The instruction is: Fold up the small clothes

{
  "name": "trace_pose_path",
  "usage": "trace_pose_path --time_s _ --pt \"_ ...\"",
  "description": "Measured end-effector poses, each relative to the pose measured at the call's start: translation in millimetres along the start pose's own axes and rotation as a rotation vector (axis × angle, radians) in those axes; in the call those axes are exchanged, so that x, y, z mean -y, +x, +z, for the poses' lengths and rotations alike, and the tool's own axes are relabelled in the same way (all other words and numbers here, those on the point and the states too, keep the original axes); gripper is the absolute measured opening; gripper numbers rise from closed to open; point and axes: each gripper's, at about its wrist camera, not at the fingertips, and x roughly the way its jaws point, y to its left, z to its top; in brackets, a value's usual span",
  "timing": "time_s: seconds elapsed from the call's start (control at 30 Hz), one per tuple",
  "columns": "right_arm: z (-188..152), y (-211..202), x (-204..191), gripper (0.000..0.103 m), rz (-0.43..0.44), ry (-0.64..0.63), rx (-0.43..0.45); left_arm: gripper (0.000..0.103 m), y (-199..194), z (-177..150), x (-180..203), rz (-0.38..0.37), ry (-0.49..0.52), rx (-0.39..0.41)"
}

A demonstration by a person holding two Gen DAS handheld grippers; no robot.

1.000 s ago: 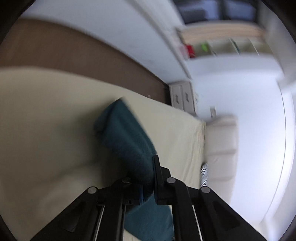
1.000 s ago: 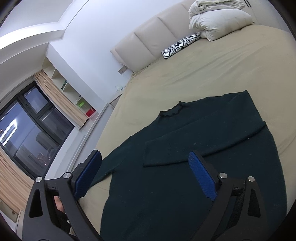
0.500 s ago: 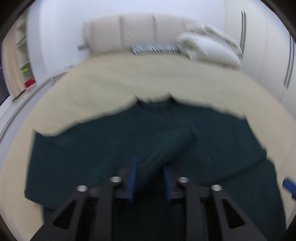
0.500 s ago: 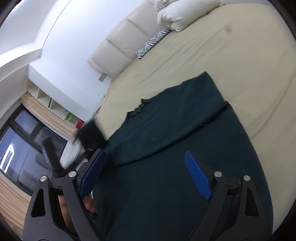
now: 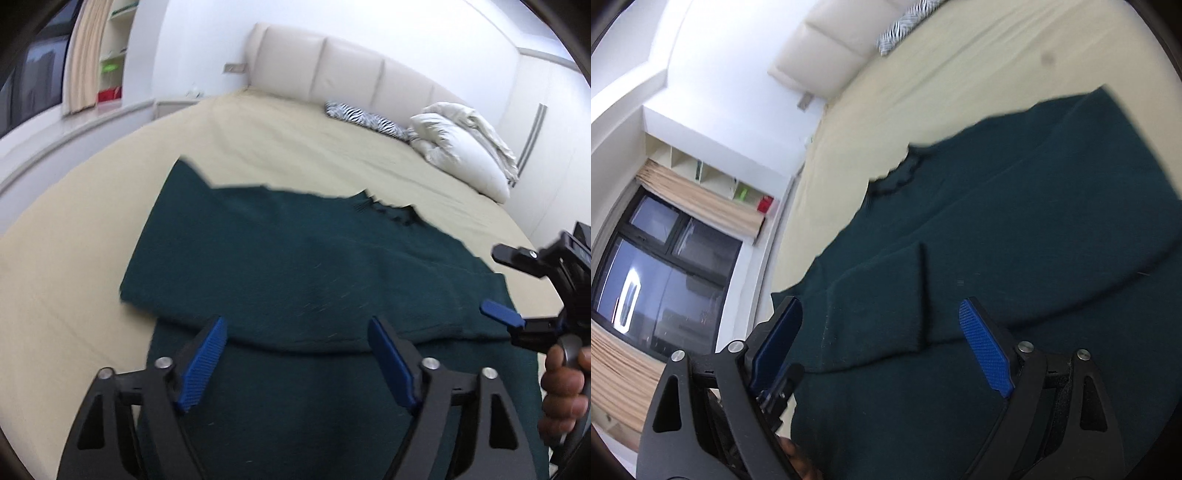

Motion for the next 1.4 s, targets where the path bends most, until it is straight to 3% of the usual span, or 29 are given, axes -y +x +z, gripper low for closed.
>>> trace_pose_path --time_s 0.07,0.13,0.2,0.27,0.33,0.43,0.73,0.9,1.03,1.17,1.3,1.4 --pt "8.1 31.2 -0.4 0.076 -0.04 0.013 -0.08 0.072 4.4 -9.6 -15.7 -0.019 -0.048 -0.004" --pt "10.8 51.6 1.4 0.065 -0.125 0.011 -0.129 0.071 4.2 -16.0 -21.5 -0.044 -0.077 0.008" --pt "11.9 59.2 -0.7 0.065 -0.135 0.003 -0.126 0.071 6.7 -16.4 -16.8 -0.032 -0.063 0.01" --pt "12.1 63.1 -6.9 0.057 -0.133 -0.024 -0.138 0.071 7.5 -18.5 -15.2 -0.022 -0.05 0.011" --pt "10.0 66.5 -12.3 0.029 -0.167 -0.061 -0.155 0.071 8.1 -17.7 -16.3 -0.03 -0.057 0.013" --pt "11.4 61.4 -21.1 0.01 -0.207 -0.129 -0.144 0.071 7.4 -17.1 -19.5 -0.043 -0.069 0.015" --pt "43.3 15.9 -8.0 0.007 -0.286 -0.18 -0.037 0.069 -24.0 -8.5 -51.6 -0.116 -0.23 0.042" --pt "54.3 3.7 25.6 0.007 -0.332 -0.16 -0.033 0.044 -43.3 12.5 -80.0 -0.122 -0.29 0.075" --pt "52.7 4.3 37.9 0.007 -0.331 -0.167 -0.031 0.036 -43.6 42.6 -88.9 -0.153 -0.308 0.092" --pt "51.7 4.8 38.9 0.007 -0.341 -0.187 -0.022 0.029 -18.8 77.7 -74.0 -0.22 -0.267 0.051" --pt "52.1 1.4 33.8 0.007 -0.348 -0.185 -0.006 0.017 22.4 90.7 -58.7 -0.249 -0.246 -0.046" --pt "54.8 4.8 36.2 0.007 -0.351 -0.173 -0.011 0.017 59.6 84.1 -53.8 -0.184 -0.207 -0.125"
